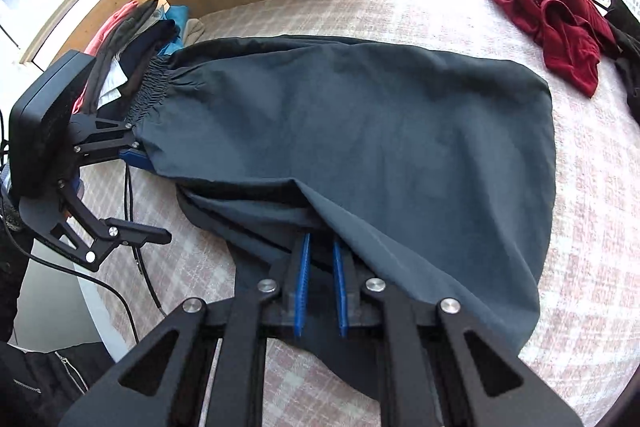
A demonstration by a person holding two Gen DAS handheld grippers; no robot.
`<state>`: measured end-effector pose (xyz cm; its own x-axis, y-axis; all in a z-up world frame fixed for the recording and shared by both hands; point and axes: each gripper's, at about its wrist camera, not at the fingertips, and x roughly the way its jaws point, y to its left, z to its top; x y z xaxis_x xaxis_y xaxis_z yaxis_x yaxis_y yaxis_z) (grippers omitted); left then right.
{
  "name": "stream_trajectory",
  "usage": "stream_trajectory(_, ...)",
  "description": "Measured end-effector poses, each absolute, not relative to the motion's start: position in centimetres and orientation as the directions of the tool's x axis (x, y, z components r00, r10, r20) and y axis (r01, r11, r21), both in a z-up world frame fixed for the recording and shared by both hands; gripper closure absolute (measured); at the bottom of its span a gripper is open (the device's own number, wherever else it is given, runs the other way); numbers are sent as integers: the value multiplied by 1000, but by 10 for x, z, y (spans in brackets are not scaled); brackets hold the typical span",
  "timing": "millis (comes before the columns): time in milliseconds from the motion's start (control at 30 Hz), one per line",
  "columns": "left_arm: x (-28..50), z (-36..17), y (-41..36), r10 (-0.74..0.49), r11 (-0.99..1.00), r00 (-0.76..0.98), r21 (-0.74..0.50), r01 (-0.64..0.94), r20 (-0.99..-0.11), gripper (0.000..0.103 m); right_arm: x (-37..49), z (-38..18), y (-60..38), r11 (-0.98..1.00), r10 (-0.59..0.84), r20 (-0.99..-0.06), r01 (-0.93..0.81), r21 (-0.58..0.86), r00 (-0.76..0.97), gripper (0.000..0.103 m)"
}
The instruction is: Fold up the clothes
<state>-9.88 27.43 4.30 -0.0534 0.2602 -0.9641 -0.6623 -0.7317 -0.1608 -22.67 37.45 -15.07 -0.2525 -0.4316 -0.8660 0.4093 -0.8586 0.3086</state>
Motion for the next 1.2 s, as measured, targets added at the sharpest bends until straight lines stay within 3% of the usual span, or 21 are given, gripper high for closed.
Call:
stream_trajectory(300,-92,52,290,262,-677,-55,-143,-722,-964,37,-235,-157,375,-865,-422,-877,394,312,-231,91)
stream_trajectory(500,-130,56,222,175,-808,-125,-70,-586,-977,38,-237,-161,373,-866,-407,-886,402,298,-220,91)
stream_trajectory(800,-105,91,212,281,-774,-124,-149,-615,-952,37,-238,-160,367,-857,-417,-885,413,307,-207,91)
stream_trajectory(1000,-87,66,287,441,-613,65,-354,-707,-895,37,-238,-163,366,-857,-414,-889,413,308,-196,91)
stream_trajectory(1200,-114,40,321,382,-604,94,-326,-727,-919,37,-226,-161,372,-847,-414,-893,433,307,-177,89)
